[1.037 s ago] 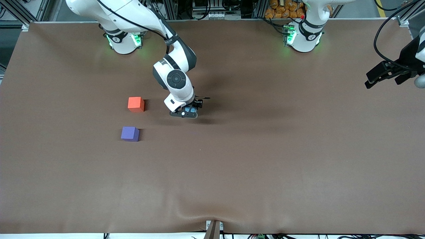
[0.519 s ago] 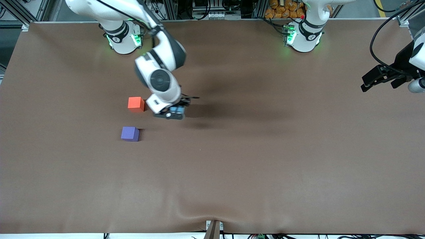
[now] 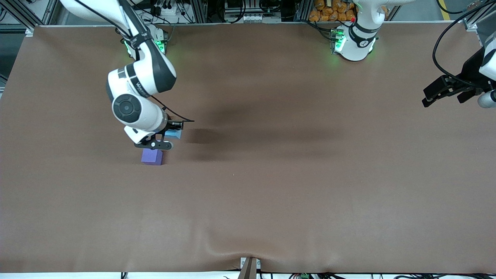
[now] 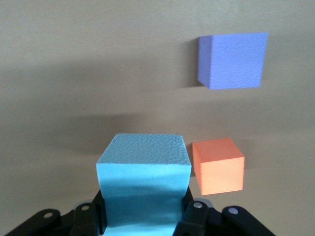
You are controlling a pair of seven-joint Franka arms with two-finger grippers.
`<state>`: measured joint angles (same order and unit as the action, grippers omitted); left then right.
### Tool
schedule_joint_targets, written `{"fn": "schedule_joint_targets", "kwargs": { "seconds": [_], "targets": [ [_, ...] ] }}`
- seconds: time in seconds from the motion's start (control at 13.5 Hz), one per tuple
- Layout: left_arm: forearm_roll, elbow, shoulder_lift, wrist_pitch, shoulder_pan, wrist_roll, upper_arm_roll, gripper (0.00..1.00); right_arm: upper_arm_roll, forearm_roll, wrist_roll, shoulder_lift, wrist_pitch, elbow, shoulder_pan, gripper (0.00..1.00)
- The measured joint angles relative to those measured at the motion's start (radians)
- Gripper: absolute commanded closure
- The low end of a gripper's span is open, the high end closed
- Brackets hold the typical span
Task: Place blue block between orange and purple blocks
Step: 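Carry the blue block with the right gripper to the orange-purple gap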
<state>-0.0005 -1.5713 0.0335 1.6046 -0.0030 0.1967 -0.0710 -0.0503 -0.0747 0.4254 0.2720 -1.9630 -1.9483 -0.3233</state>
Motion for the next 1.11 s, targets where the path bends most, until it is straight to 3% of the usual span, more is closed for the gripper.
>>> {"fn": "schedule_joint_targets", "kwargs": {
  "seconds": [0.3,0.52,1.11],
  "targets": [
    [0.0,0.0,0.0,0.0,0.0,0.0,0.0,0.0,0.001,0.0,-0.077,0.0,-0.004,-0.031,0.072,1.0],
    [0.0,0.0,0.0,0.0,0.0,0.0,-0.005,0.0,0.003,0.0,-0.144,0.001,-0.083,-0.087,0.112,1.0],
    [0.0,0.0,0.0,-0.001,0.0,0.0,-0.016,0.0,0.031,0.0,-0.216,0.002,-0.169,-0.144,0.125,1.0]
  ]
}}
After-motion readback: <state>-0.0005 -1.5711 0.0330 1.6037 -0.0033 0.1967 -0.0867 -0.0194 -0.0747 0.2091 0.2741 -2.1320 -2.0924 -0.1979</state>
